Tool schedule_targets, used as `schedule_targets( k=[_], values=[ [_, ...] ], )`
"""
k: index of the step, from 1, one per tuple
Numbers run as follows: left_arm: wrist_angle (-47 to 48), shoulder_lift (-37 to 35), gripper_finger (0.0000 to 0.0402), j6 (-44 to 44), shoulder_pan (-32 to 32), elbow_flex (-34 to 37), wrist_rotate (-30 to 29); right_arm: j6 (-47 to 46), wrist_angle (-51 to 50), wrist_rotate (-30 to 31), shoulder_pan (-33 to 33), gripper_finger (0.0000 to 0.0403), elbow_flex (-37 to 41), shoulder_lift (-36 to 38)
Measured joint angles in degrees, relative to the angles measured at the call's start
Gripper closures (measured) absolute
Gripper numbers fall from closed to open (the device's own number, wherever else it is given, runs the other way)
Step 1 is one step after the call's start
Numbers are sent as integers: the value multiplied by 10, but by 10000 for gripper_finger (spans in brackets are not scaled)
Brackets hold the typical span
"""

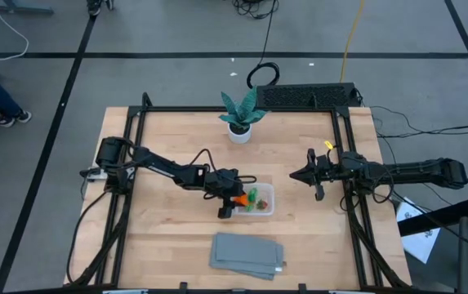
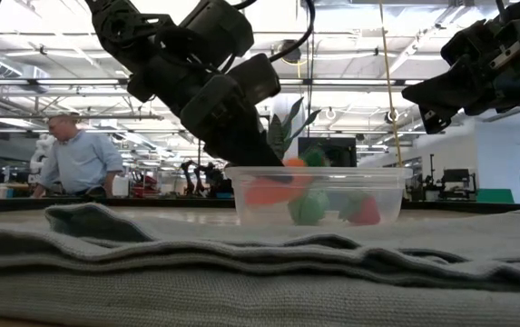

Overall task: Pick and placing Produce into tupperware
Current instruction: Put the orange carrot into the transparent container, then return to Home Position

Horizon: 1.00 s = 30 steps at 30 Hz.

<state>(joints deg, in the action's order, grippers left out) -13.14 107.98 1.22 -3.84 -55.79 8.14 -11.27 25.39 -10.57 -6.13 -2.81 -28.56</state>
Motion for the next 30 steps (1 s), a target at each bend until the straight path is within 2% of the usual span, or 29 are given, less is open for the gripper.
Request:
schedule_targets(
  k=[6,13,21,25,30],
  values=[
    [1,0,171,-2,0,0,0,0,0,0,0,403,0,0],
    [-4,0,168,5,0,0,-2,0,0,0,0,403,0,0],
    [76,-23,168,41,-5,-55,-6,0,0,0,0,403,0,0],
    [161,-55,182,88,-14,-87,-11,0,0,0,0,403,0,0],
    [246,-130,239,135,-37,-103,-102,-2,1,0,0,403,0,0]
  ],
)
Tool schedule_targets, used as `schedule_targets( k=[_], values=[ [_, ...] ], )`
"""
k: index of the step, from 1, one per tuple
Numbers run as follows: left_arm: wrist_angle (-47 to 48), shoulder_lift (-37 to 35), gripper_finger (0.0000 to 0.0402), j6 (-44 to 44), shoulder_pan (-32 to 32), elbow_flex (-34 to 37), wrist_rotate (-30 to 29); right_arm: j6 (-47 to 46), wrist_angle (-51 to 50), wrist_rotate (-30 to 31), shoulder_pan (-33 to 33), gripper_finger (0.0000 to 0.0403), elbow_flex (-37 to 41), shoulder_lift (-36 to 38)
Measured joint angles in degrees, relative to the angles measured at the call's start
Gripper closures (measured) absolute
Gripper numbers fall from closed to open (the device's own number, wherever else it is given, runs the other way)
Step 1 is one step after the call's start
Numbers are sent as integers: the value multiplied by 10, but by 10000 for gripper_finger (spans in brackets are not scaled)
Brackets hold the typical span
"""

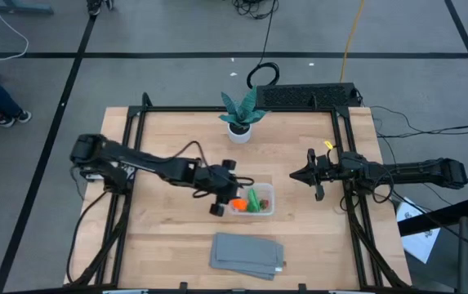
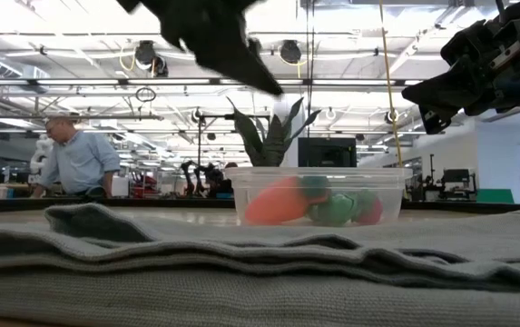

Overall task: Pick and placing Produce into tupperware
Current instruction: Return to Home Position

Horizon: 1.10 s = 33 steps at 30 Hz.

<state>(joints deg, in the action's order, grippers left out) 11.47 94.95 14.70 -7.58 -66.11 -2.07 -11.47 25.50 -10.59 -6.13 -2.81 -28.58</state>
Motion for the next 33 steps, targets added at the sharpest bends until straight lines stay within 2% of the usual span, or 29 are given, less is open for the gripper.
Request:
schedule_targets(
  k=[7,9,19,23,26,29,33],
  values=[
    [62,-108,372,-22,-18,4,-56,-2,14,0,0,403,0,0],
    [65,-128,393,-21,-21,12,-63,-5,27,0,0,403,0,0],
    [98,-252,399,-51,-45,68,-177,-16,70,4,0,403,0,8],
    [72,-319,400,-72,-55,121,-230,-13,66,23,0,403,0,18],
    [-4,-377,401,-75,-56,189,-236,-10,62,24,0,403,0,25],
    [-105,-426,401,-60,-45,273,-208,-4,60,24,0,403,0,31],
    [-233,-469,401,-63,6,370,-181,6,60,24,0,403,0,34]
  ],
)
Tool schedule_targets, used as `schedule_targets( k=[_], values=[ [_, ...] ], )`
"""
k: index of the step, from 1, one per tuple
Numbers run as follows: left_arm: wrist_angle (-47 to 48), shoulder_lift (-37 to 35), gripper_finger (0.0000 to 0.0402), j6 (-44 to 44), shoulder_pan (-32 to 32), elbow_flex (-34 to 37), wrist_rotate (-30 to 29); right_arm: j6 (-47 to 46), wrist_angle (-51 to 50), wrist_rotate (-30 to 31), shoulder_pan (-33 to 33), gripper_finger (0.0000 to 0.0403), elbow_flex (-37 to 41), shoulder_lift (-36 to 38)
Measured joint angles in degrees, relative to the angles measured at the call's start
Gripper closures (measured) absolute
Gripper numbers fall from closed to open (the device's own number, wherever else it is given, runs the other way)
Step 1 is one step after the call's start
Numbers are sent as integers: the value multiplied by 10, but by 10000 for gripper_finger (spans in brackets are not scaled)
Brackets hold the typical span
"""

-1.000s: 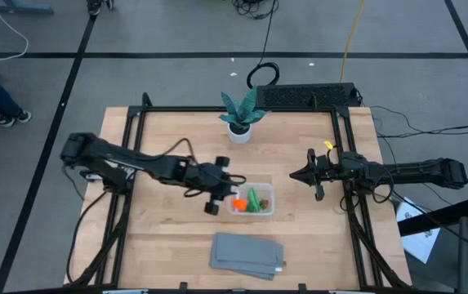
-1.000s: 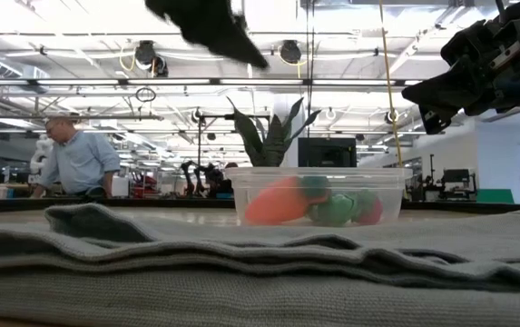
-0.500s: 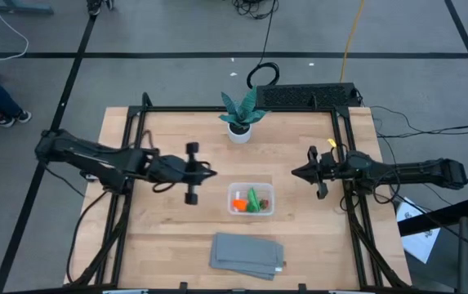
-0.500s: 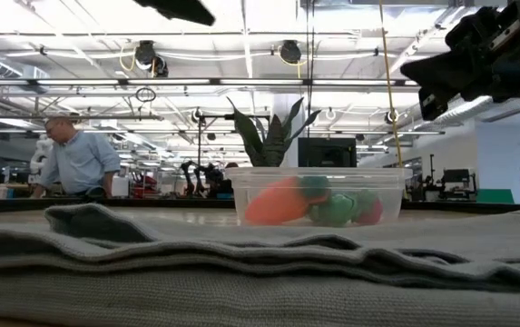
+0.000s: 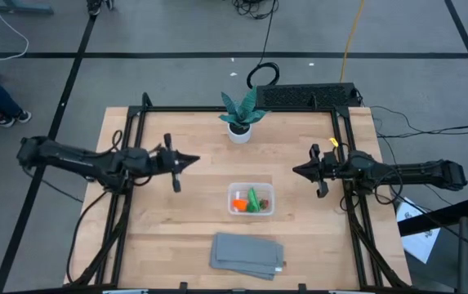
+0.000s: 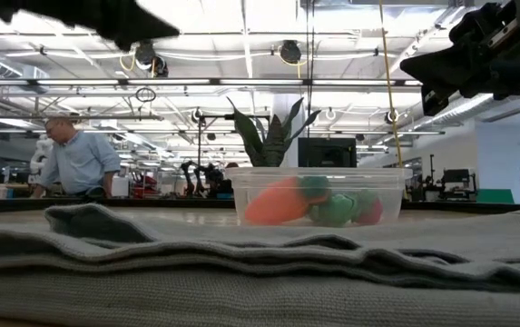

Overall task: Pick and placing Produce into tupperware
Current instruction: Return to Home Position

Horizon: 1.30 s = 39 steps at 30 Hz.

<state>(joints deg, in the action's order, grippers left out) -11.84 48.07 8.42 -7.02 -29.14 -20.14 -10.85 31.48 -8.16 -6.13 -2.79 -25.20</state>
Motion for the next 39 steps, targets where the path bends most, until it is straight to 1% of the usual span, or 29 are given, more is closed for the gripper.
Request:
schedule_targets(
  k=[4,7,9,12,17,20,23,28,30,37,39],
  values=[
    [-43,-36,401,-30,48,65,5,5,0,0,0,403,0,6],
    [-62,-78,401,-28,49,102,30,9,-1,0,0,403,0,13],
    [-64,-107,401,-30,38,122,30,9,-4,0,0,403,0,18],
    [-60,-145,401,-37,14,144,6,9,-10,5,0,403,0,24],
    [1,-187,402,-39,-54,156,-58,11,-8,6,0,403,0,38],
    [25,-200,402,-29,-100,156,-97,10,-13,6,0,403,0,47],
    [27,-210,402,-10,-142,156,-132,6,-18,6,0,403,0,53],
    [50,-223,402,5,-189,156,-209,-4,-20,6,0,403,0,57],
    [56,-225,402,9,-196,156,-220,-3,-24,6,0,403,0,57],
    [59,-228,402,14,-198,158,-220,0,-31,6,0,403,0,57],
    [39,-234,402,24,-196,172,-216,0,-31,6,0,403,0,57]
  ],
)
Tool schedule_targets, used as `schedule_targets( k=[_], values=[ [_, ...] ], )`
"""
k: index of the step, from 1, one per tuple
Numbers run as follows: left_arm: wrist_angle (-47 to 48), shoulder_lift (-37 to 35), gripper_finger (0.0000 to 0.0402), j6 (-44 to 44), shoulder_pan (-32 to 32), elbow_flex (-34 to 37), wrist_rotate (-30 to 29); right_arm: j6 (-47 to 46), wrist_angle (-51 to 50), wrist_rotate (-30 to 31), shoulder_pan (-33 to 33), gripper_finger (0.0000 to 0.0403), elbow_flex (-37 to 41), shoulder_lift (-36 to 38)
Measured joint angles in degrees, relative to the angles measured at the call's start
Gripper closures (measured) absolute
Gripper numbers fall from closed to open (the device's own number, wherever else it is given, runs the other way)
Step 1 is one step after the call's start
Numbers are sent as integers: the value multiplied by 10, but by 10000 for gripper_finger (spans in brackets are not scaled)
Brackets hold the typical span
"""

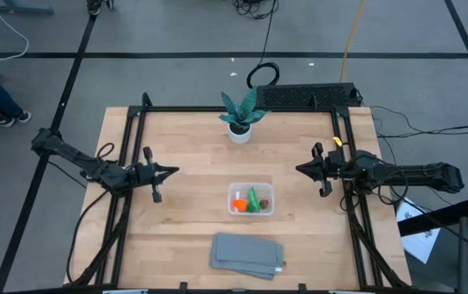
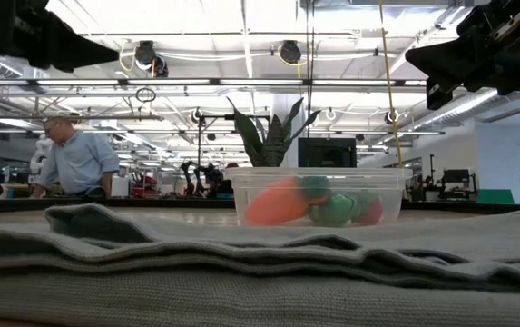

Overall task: Pick and placing Produce into tupperware
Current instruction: Return to Home Position

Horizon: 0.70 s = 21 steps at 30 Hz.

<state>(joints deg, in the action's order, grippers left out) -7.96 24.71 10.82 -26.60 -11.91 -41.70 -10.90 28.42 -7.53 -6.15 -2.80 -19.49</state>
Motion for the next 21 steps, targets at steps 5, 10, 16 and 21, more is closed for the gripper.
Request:
schedule_targets(
  k=[5,10,16,21],
  values=[
    [-68,-44,402,31,31,57,44,2,0,0,0,403,0,0],
    [-66,-103,402,28,90,88,108,9,0,0,0,403,0,0],
    [-11,-156,402,25,137,90,228,7,1,0,0,403,0,0],
    [46,-189,402,20,144,90,250,5,0,0,0,403,0,0]
  ],
)
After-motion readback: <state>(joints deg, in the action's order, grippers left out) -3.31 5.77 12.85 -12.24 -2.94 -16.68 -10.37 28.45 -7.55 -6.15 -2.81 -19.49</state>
